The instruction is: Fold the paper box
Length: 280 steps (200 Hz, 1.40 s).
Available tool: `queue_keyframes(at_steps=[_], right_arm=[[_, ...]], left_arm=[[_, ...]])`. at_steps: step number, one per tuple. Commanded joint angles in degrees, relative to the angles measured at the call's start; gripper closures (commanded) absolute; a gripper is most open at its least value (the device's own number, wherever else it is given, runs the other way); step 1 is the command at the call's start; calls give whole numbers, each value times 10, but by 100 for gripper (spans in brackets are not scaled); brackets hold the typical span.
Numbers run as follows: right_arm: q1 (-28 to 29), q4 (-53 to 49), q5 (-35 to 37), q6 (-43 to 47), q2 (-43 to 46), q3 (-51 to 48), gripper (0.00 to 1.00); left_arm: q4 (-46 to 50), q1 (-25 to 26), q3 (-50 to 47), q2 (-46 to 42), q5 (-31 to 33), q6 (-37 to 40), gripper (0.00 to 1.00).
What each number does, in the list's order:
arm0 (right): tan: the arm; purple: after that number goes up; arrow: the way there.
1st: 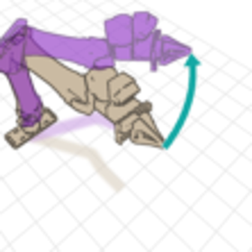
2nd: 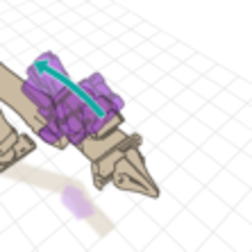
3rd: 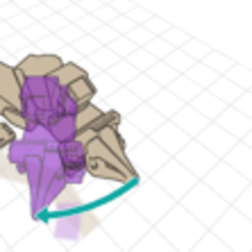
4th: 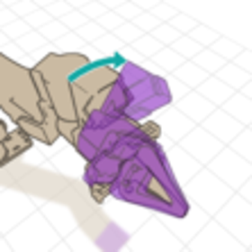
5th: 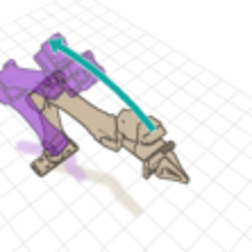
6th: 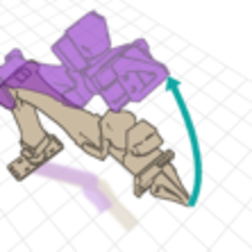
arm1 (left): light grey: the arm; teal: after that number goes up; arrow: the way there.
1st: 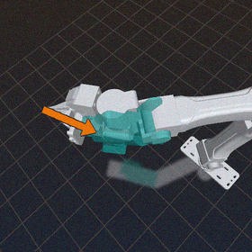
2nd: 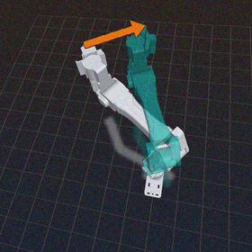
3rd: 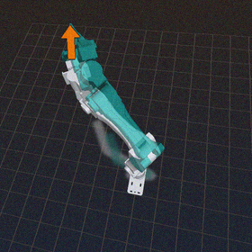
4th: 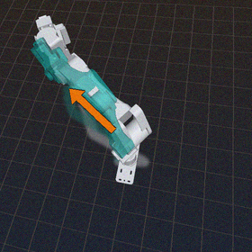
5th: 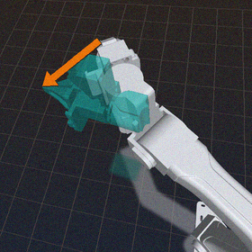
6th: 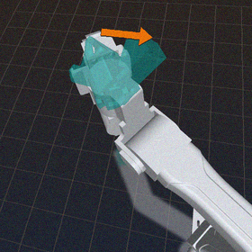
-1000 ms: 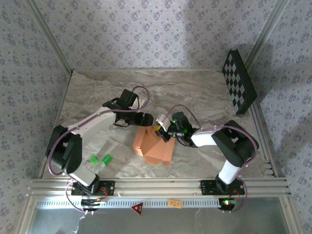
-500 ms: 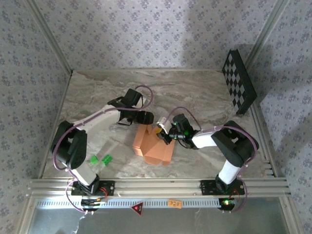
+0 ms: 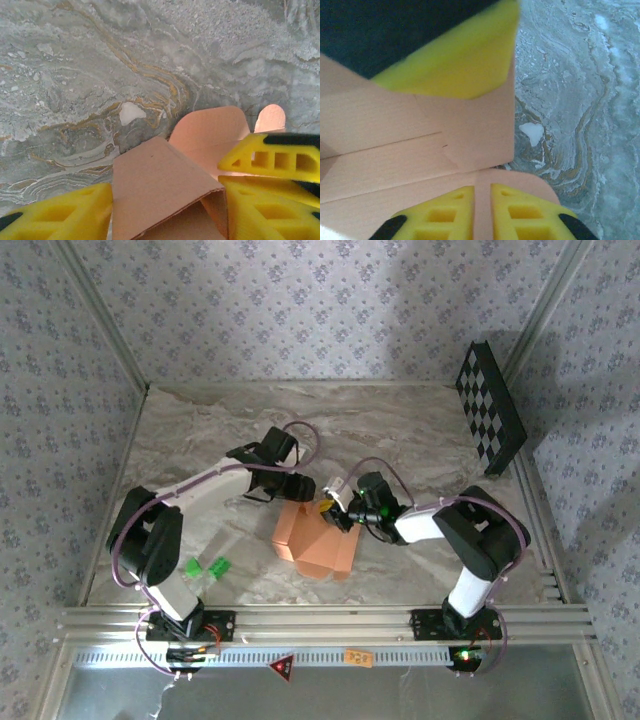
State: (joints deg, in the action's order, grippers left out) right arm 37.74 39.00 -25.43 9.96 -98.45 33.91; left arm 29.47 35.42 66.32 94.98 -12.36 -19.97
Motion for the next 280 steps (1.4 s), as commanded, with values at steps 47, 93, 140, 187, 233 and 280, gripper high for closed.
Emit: queue_keyframes(at_steps=[47,93,140,187,233,280], right_arm=[[-26,117,-99,8,-86,41,72],[-30,151,-145,-13,-137,61,71],[-17,187,-157,-31,-162,64,81],[-12,217,-165,-51,-173,61,86],[-8,233,-160,-62,-177,56,97],[-4,248,-140,-60,-171,39,100]], left_arm=[[11,4,-17,-17,-42,25,44],[14,7,-11,-14,-59,32,46],[6,8,-11,-11,-76,28,46],[-14,9,-20,-16,-88,13,43],[-33,8,-34,-26,-87,-1,42],[-53,8,-47,-47,-73,-27,37]])
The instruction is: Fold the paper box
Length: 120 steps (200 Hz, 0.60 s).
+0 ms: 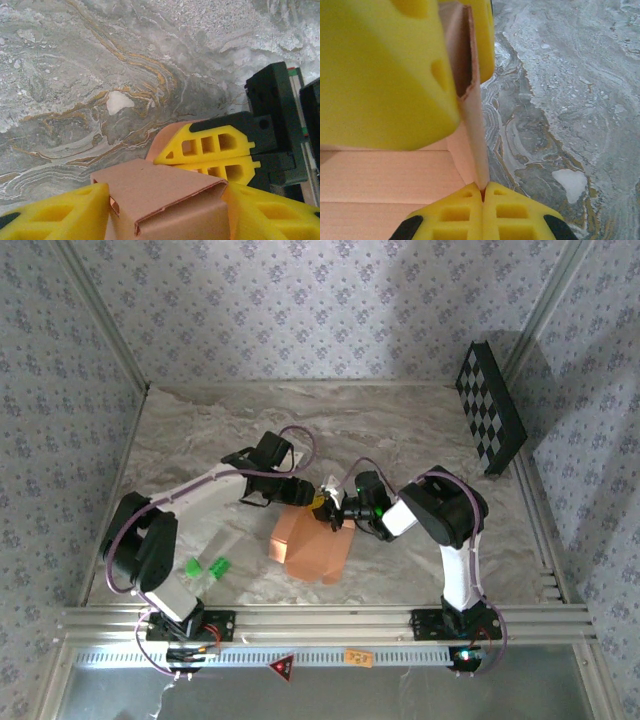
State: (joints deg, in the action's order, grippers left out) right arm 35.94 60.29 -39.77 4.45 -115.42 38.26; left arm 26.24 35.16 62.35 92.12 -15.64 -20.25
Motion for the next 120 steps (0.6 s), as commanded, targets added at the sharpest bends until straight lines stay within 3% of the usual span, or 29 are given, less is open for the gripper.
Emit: queue_keyframes(at_steps=[1,44,120], right_arm=[[13,36,5,-5,-1,-5,100],[18,39,22,2,5,-15,100],[22,26,33,12,16,-17,100]], left_arm=[[-21,11,-7,-19,-39,-25,36],[-24,11,-12,-47,-2,-49,27],[-11,14,-2,-43,66,-98,23]])
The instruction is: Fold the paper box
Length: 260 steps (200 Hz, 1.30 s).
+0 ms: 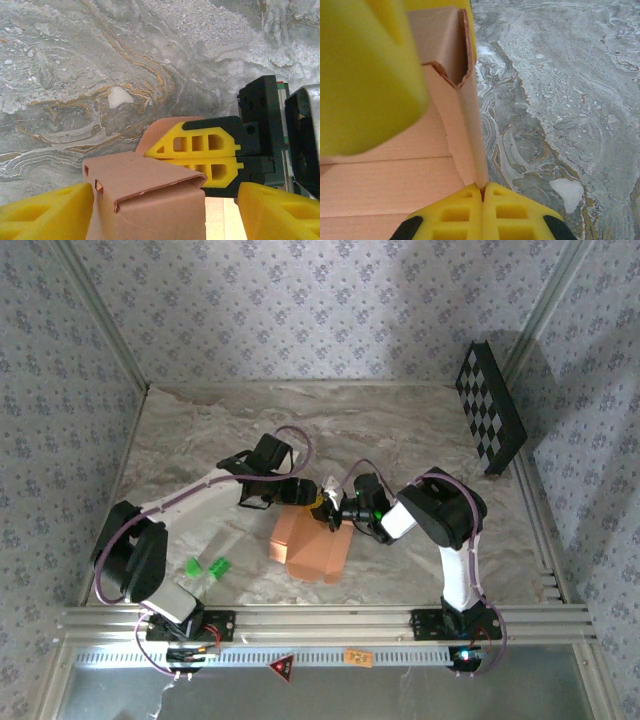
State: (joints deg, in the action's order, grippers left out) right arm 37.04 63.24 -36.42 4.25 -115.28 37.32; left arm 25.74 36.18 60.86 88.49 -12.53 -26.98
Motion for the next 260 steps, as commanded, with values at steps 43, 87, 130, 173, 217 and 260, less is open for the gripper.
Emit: queue_keyframes(at_steps=[43,87,130,173,217,260], right_arm=[[13,-8,2,16,16,-8,100],[13,-11,4,16,17,-9,100],[13,-12,5,16,16,-5,100],[13,-13,5,16,18,-5,100],[14,-13,11,15,20,-7,100],[14,-17,18,16,24,-8,100]], left_arm=[[-15,11,16,-1,64,-49,24],[-35,12,1,-23,91,-71,27],[-36,12,-4,-38,114,-88,16],[-38,12,3,-21,107,-94,21],[-6,14,23,13,82,-78,20],[12,19,26,24,74,-67,18]])
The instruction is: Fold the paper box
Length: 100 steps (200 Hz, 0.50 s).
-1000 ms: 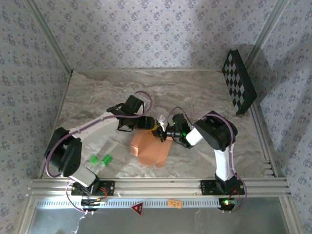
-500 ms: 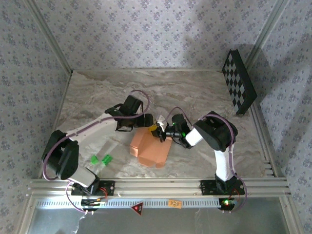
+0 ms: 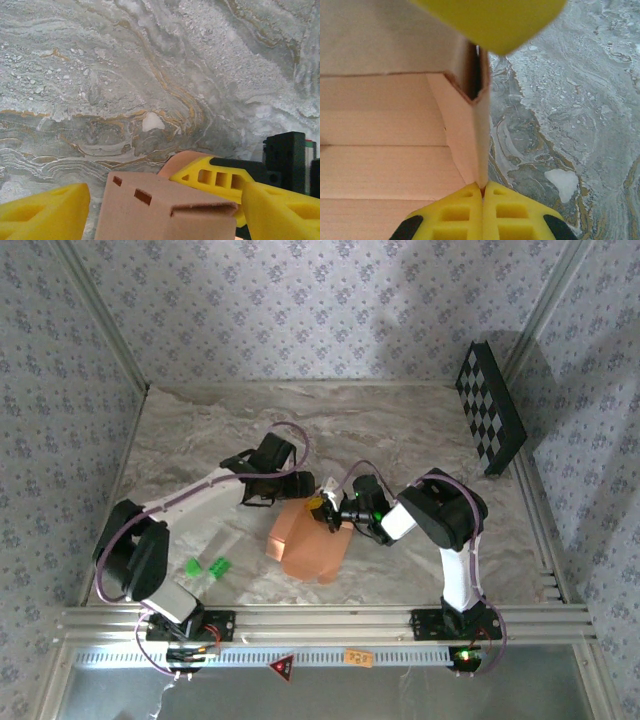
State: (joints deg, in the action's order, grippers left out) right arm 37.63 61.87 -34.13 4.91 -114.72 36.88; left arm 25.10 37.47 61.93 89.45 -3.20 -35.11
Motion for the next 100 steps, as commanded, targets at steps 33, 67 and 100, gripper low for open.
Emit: queue_keyframes(at_steps=[33,67,100], right_arm=[[8,-4,0,11,27,-7,100],[8,-9,9,17,42,-10,100],[9,-17,9,23,46,-10,100]], left_arm=[[6,5,4,8,-38,10,16],[17,5,10,15,-44,18,18],[31,5,15,16,-35,28,26]])
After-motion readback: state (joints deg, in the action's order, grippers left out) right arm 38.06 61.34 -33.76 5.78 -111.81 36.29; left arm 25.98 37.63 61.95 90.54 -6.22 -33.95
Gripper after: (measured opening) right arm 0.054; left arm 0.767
